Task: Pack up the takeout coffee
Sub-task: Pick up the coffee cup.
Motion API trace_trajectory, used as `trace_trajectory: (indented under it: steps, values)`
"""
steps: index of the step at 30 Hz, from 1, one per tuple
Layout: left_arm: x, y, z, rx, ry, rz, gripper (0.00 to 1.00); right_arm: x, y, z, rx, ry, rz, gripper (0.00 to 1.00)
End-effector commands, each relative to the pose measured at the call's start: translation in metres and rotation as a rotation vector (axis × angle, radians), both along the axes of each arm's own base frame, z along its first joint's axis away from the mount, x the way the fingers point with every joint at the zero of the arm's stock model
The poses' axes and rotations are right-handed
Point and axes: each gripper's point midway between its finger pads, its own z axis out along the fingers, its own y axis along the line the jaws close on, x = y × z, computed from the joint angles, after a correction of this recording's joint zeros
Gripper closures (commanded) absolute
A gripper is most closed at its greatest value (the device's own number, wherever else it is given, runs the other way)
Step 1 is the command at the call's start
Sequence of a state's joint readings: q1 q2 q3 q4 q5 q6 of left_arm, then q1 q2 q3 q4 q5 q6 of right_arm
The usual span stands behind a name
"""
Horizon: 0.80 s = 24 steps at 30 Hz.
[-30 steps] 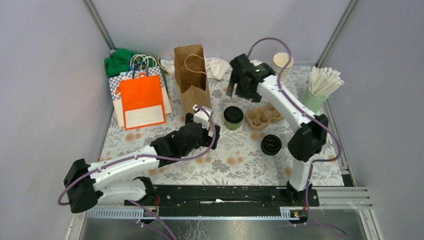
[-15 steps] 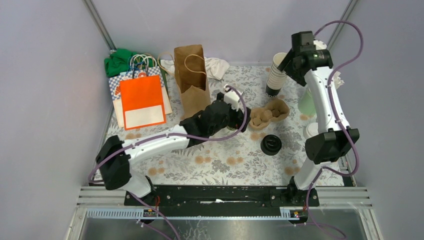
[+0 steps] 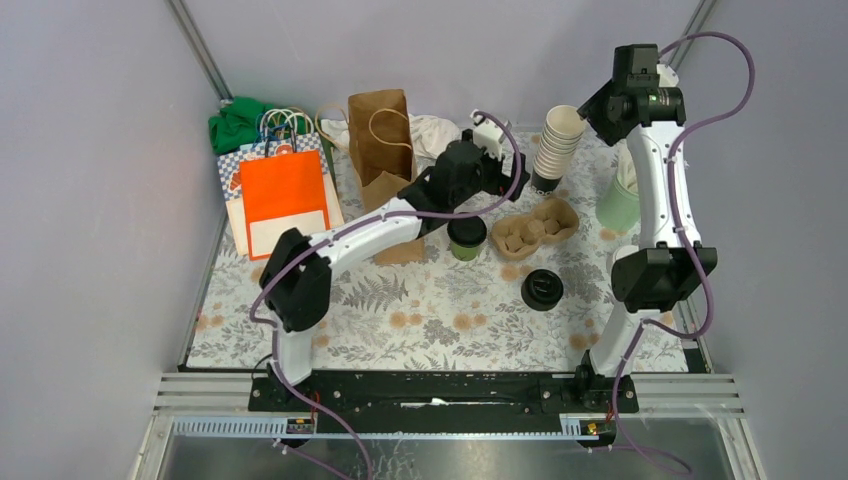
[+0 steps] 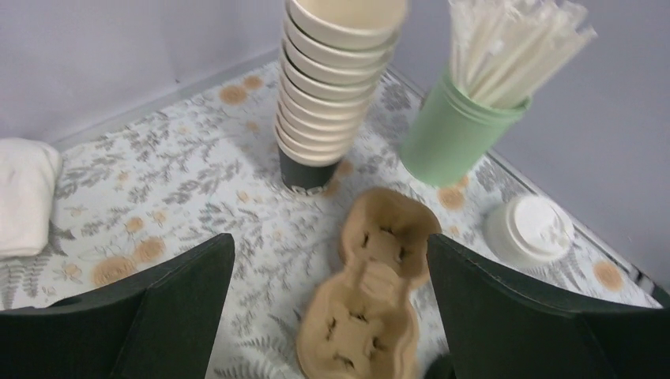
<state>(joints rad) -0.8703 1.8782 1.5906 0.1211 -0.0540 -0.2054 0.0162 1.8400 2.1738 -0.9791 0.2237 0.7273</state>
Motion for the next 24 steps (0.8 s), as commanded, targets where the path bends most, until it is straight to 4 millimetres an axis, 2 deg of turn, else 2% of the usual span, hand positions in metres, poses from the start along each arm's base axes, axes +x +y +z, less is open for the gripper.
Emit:
trace_trajectory:
  steps: [1, 6, 12, 15, 20, 24]
  values:
    - [0.030, -0.013, 0.053, -0.155, -0.108, -0.010, 0.07, 0.022, 0.006, 0.004, 0.072, -0.051, -0.009, 0.46]
    - [0.052, -0.027, 0.062, -0.197, -0.223, -0.044, 0.12, 0.036, 0.008, -0.006, 0.093, -0.040, -0.016, 0.48]
    - [0.080, -0.039, 0.061, -0.225, -0.236, -0.045, 0.21, 0.043, 0.006, -0.019, 0.092, -0.016, -0.032, 0.49]
    - [0.088, -0.041, 0.060, -0.253, -0.246, -0.036, 0.27, 0.046, 0.007, -0.025, 0.097, -0.008, -0.033, 0.51]
    - [0.099, -0.041, 0.061, -0.290, -0.252, -0.017, 0.38, 0.051, 0.010, -0.031, 0.115, -0.002, -0.026, 0.65]
    - [0.104, -0.042, 0.059, -0.323, -0.261, -0.027, 0.40, 0.052, 0.011, -0.030, 0.119, -0.004, -0.028, 0.66]
